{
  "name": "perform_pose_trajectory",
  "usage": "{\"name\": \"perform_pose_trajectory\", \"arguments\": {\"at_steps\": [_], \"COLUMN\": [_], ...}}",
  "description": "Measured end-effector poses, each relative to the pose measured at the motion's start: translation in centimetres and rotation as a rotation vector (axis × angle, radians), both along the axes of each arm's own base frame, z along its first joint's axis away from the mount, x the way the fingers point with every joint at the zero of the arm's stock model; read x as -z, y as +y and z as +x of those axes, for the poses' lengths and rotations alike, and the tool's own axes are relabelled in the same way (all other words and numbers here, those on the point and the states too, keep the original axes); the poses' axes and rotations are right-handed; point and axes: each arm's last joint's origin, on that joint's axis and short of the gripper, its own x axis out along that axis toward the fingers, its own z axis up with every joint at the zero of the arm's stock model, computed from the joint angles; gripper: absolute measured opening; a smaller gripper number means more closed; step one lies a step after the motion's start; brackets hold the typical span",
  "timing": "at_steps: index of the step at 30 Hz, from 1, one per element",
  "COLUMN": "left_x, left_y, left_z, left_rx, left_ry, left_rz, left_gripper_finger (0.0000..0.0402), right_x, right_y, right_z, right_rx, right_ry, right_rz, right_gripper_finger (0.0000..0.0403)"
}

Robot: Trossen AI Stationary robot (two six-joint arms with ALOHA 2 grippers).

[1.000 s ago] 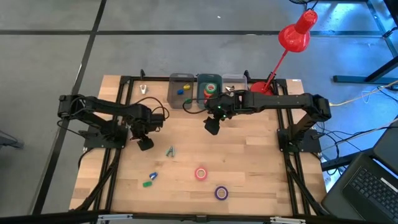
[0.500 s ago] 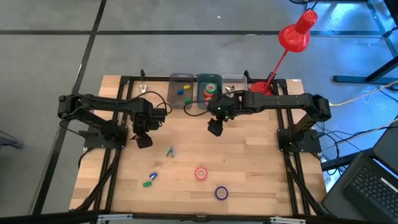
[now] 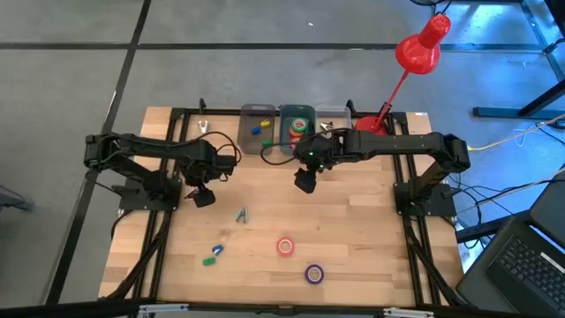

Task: Pick and place Stapler, Stapler remover, tape
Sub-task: Put the pink staple remover into the transparent bin

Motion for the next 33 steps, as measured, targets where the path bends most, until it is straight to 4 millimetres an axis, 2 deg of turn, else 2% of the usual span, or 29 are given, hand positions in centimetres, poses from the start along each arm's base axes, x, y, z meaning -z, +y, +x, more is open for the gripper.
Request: {"name": "perform_pose_trajectory", "arguments": {"at_steps": [5, 13, 24, 33], "left_x": [2.0, 4.7, 8.8, 9.3], "left_y": [0.0, 0.1, -0.5, -0.5], "left_z": [-0.3, 0.9, -0.4, -0.1], "left_rx": [0.016, 0.025, 0.001, -0.017], "left_ry": [0.114, 0.163, 0.281, 0.257], "left_rz": [0.003, -0.043, -0.090, -0.097], "left_gripper_finger": [0.0323, 0.0319, 0.0315, 0.0293], "right_x": [0.1, 0.2, 0.2, 0.0], "right_y": [0.0, 0.0, 0.0, 0.0], "right_z": [-0.1, -0.2, -0.2, 0.0], "right_rx": [0.000, 0.000, 0.000, -0.001], "right_ry": [0.012, 0.027, 0.027, 0.004], "right_rz": [0.001, 0.002, 0.003, 0.001], "right_gripper_finger": [0.0248, 0.0248, 0.0248, 0.0248]}}
